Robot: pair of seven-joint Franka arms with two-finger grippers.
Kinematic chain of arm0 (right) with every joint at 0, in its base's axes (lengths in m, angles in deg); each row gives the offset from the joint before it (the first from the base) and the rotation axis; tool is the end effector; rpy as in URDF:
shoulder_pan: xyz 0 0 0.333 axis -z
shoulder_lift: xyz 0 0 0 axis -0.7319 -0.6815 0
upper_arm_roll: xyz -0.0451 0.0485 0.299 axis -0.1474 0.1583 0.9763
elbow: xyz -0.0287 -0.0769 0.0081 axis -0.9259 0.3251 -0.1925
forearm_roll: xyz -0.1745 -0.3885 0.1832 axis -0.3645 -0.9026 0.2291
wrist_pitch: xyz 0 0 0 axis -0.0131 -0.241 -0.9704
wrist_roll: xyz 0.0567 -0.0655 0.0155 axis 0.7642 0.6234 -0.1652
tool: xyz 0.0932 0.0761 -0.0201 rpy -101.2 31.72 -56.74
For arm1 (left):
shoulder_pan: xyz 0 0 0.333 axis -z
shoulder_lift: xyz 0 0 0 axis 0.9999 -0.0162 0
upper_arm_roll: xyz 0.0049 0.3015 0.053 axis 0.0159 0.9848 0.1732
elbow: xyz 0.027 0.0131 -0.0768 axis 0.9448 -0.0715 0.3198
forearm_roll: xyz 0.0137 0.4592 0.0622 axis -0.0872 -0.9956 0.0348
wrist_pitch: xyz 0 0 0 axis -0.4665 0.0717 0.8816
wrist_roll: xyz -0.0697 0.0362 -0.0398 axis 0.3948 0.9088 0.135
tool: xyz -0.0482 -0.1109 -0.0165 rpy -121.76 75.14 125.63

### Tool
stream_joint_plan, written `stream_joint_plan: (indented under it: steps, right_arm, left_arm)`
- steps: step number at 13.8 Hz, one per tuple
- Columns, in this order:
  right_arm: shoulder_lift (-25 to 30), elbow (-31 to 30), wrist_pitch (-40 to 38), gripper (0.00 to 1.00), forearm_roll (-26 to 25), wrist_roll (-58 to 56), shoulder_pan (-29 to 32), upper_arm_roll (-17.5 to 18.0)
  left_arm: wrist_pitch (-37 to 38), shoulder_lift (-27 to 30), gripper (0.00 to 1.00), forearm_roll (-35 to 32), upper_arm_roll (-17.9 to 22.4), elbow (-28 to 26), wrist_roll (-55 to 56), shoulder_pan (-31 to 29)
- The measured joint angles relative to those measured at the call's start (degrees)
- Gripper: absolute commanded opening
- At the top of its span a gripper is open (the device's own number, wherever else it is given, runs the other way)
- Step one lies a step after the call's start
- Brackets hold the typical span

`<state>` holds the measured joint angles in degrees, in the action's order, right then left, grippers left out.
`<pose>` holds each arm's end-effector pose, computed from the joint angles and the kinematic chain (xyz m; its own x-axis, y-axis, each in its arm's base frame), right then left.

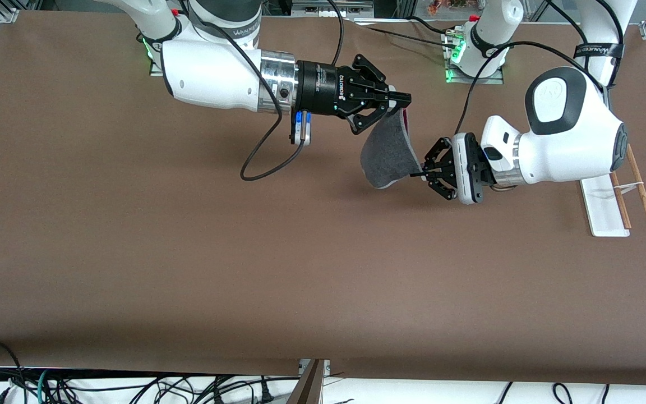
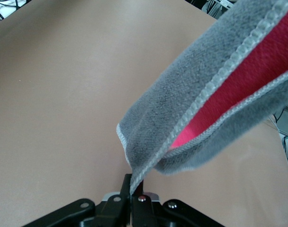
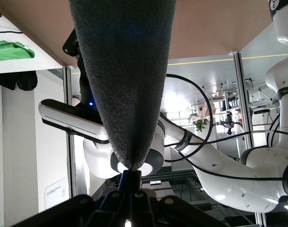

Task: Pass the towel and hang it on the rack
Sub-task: 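Grasp the hanging towel with the left gripper below the right gripper, then open the right gripper while the left gripper pulls the towel away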

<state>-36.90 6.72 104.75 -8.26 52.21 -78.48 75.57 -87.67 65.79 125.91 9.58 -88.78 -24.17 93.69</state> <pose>0.5851 0.5564 0.5563 -0.0786 -0.2368 -0.9684 -0.9966 -0.0065 0.0825 0.6517 -0.2212 0.3825 0.3961 -0.7064 0.5867 -0.9030 -0.1837 0.3885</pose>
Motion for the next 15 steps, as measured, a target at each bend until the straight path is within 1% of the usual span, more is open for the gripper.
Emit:
stream_joint_plan:
  steps: [4, 5, 6, 7, 10, 12, 14, 15]
  right_arm:
    - [0.0, 0.0, 0.01, 0.0, 0.0, 0.0, 0.0, 0.0]
    - [0.0, 0.0, 0.03, 0.32, 0.0, 0.0, 0.0, -0.01]
    - [0.0, 0.0, 0.07, 0.83, -0.01, 0.0, 0.0, -0.05]
    - [0.0, 0.01, 0.11, 0.99, -0.01, 0.0, 0.04, -0.12]
    - [0.0, 0.03, 0.18, 0.99, -0.22, 0.0, 0.39, -0.63]
    - [0.0, 0.11, 0.09, 0.99, -0.52, 0.0, 0.63, -1.81]
    - [0.0, 0.26, -0.57, 0.99, -0.76, -0.04, 1.72, -2.34]
    - [0.0, 0.37, -1.38, 0.99, -1.84, -0.17, 2.77, -2.42]
  left_arm:
    - [-0.01, 0.0, 0.0, 0.01, 0.0, 0.0, -0.06, -0.02]
    - [-0.01, 0.0, 0.0, 0.01, 0.01, 0.01, -0.08, -0.1]
    - [-0.01, 0.0, 0.0, 0.01, 0.06, 0.03, -0.1, -0.2]
    - [-0.01, 0.0, 0.0, 0.01, 0.12, 0.06, -0.12, -0.31]
    - [-0.01, 0.01, 0.0, 0.01, 0.17, 0.08, -0.16, -0.38]
    - [-0.01, 0.01, 0.0, 0.01, 0.19, 0.08, -0.19, -0.42]
    - [0.0, 0.02, 0.0, -0.07, 0.3, 0.15, -0.22, -0.94]
    - [0.0, 0.03, 0.0, -0.52, 0.42, 0.24, -0.28, -1.53]
